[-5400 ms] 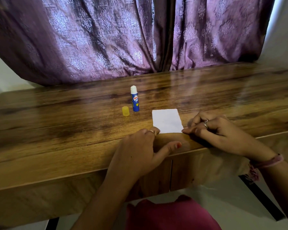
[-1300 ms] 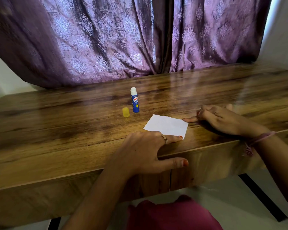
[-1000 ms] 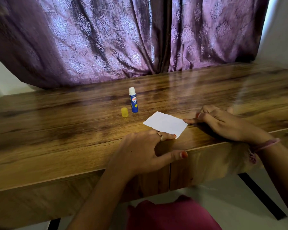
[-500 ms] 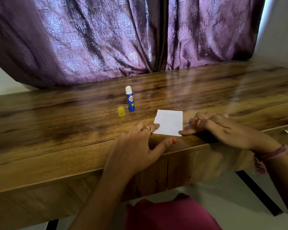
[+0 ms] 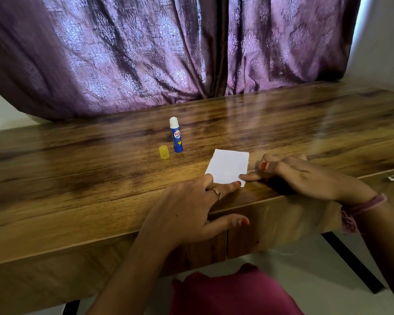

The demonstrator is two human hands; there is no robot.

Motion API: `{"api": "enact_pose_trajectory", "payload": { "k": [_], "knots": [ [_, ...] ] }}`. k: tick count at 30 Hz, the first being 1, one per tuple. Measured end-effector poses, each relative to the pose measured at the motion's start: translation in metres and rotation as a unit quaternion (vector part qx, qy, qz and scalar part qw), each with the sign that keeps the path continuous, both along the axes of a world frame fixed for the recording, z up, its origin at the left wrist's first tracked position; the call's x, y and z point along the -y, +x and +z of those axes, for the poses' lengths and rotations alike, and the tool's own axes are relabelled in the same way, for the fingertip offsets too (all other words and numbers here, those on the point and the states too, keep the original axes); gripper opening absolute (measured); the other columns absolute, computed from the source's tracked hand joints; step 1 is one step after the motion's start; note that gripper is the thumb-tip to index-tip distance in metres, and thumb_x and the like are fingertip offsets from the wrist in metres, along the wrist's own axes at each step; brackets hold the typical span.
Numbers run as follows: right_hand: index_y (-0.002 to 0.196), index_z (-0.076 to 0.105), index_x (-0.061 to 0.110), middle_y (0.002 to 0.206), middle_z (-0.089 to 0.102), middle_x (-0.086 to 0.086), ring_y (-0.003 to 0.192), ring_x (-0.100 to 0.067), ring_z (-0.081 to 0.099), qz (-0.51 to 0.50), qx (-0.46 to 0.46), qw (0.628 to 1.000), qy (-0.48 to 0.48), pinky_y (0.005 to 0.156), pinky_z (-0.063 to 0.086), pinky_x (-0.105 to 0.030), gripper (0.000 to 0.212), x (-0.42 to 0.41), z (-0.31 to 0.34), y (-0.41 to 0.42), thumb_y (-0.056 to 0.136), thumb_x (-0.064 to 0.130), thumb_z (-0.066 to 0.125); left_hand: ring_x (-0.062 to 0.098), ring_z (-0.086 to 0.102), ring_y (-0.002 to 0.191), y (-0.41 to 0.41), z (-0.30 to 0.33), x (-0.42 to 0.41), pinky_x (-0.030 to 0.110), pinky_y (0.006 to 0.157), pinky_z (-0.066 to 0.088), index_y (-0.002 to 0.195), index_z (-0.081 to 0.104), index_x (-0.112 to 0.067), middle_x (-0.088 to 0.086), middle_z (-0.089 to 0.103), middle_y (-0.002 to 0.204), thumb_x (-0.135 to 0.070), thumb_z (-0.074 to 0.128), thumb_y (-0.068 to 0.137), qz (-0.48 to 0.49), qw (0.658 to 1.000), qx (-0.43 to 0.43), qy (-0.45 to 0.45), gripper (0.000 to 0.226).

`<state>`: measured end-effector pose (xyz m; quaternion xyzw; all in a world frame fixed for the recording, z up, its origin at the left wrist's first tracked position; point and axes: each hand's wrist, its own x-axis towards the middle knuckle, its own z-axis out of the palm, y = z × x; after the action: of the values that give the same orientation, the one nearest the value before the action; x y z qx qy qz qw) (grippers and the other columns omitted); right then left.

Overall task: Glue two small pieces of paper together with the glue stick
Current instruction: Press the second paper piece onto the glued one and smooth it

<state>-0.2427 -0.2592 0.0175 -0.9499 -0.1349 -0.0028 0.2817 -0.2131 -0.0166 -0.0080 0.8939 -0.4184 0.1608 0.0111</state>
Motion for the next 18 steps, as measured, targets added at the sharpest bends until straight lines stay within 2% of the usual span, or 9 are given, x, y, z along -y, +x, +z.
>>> {"api": "enact_pose_trajectory", "payload": {
  "k": [1,3,7,10,13,15,17,18],
  "knots": [
    [0.076,0.055,0.019,0.082,0.053,0.012,0.087,0.003,0.048,-0.002,0.006,1.000,-0.006,0.090,0.023,-0.037,0.039,0.000,-0.002,0.000,0.103,0.029,0.029,0.003,0.038,0.062,0.000,0.000,0.000,0.020,0.045,0.024,0.142,0.023,-0.045,-0.010,0.043,0.087,-0.085,0.006,0.077,0.003,1.000,-0.001,0.001,0.078],
    [0.071,0.052,0.025,0.077,0.051,0.020,0.085,0.006,0.049,0.001,0.019,1.000,-0.009,0.087,0.026,-0.036,0.040,-0.003,-0.003,0.000,0.103,0.028,0.030,0.003,0.036,0.061,0.000,0.001,0.000,0.020,0.046,0.022,0.141,0.025,-0.047,-0.011,0.042,0.087,-0.086,0.006,0.075,0.010,1.000,-0.001,0.001,0.079],
    [0.068,0.055,0.059,0.074,0.051,0.026,0.081,0.008,0.049,0.020,0.022,1.000,0.007,0.083,0.028,-0.035,0.058,-0.007,0.003,-0.001,0.104,0.024,0.026,0.003,0.039,0.063,0.001,0.001,0.001,0.020,0.047,0.024,0.140,0.026,-0.049,-0.011,0.048,0.091,-0.087,0.007,0.073,0.012,1.000,-0.019,-0.004,0.079],
    [0.069,0.052,0.068,0.074,0.048,0.028,0.079,0.007,0.046,0.044,0.022,0.999,-0.017,0.084,0.029,-0.041,0.062,-0.009,0.004,0.000,0.105,0.024,0.026,0.004,0.044,0.067,0.003,0.002,0.001,0.021,0.049,0.031,0.138,0.026,-0.050,-0.012,0.049,0.094,-0.089,0.008,0.071,0.007,0.999,-0.040,-0.016,0.079],
    [0.070,0.050,0.072,0.076,0.047,0.025,0.080,0.006,0.046,0.048,0.024,0.998,-0.030,0.085,0.031,-0.043,0.061,-0.007,0.004,0.004,0.105,0.029,0.026,0.005,0.043,0.067,0.005,0.001,0.002,0.022,0.049,0.029,0.137,0.027,-0.052,-0.012,0.049,0.093,-0.090,0.007,0.069,0.008,0.999,-0.044,-0.018,0.080],
    [0.072,0.048,0.076,0.077,0.046,0.031,0.081,0.011,0.044,0.050,0.024,0.997,-0.057,0.085,0.028,-0.039,0.058,-0.003,0.003,0.009,0.103,0.035,0.022,0.004,0.042,0.067,0.005,0.001,0.002,0.022,0.049,0.029,0.137,0.027,-0.052,-0.013,0.049,0.092,-0.090,0.007,0.069,0.009,0.999,-0.044,-0.015,0.081],
    [0.078,0.048,0.079,0.080,0.044,0.032,0.087,0.008,0.043,0.051,0.022,0.994,-0.094,0.088,0.024,-0.030,0.059,0.000,0.003,0.017,0.103,0.035,0.019,0.004,0.041,0.067,0.005,0.001,0.002,0.023,0.050,0.030,0.138,0.026,-0.051,-0.014,0.046,0.089,-0.090,0.007,0.068,0.010,0.999,-0.047,-0.015,0.082],
    [0.079,0.053,0.075,0.082,0.045,0.032,0.090,0.005,0.044,0.050,0.020,0.994,-0.093,0.087,0.022,-0.025,0.059,0.001,0.003,0.020,0.103,0.033,0.021,0.004,0.039,0.066,0.005,0.001,0.002,0.022,0.050,0.030,0.138,0.026,-0.051,-0.015,0.044,0.087,-0.090,0.007,0.068,0.009,0.999,-0.047,-0.015,0.082]
  ]
}}
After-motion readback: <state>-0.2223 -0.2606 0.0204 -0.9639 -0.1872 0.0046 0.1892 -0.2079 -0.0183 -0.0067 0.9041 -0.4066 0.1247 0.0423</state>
